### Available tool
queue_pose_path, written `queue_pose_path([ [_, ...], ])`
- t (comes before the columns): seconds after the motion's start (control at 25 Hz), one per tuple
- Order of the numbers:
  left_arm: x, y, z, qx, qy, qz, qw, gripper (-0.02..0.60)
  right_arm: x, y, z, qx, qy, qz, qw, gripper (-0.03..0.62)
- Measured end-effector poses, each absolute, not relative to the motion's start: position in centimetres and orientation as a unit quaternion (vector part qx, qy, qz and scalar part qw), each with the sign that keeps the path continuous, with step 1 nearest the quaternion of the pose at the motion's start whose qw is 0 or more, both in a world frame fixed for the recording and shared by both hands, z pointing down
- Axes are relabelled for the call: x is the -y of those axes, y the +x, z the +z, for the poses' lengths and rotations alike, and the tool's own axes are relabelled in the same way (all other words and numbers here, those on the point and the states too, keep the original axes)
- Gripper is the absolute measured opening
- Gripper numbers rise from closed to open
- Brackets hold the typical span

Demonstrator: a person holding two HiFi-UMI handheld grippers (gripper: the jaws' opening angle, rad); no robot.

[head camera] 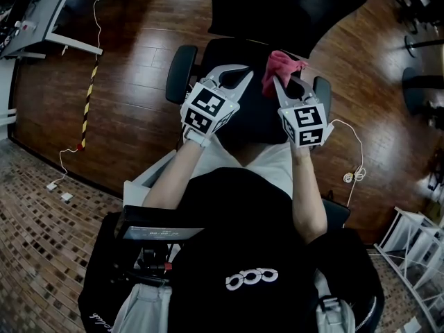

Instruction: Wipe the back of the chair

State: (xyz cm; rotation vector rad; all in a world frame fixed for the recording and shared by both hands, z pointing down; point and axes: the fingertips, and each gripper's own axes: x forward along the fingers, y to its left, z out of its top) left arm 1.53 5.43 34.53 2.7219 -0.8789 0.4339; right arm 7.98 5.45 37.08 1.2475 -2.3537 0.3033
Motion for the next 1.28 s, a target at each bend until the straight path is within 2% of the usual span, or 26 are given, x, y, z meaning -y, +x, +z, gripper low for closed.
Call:
queue_pose_path([
  [1.28, -7.2, 2.1, 37.3, 0.292, 0.931, 0.175, 0.130, -0.008, -7.4, 8.6, 40.0, 0.845, 0.456, 0.134, 0.244, 0.041],
])
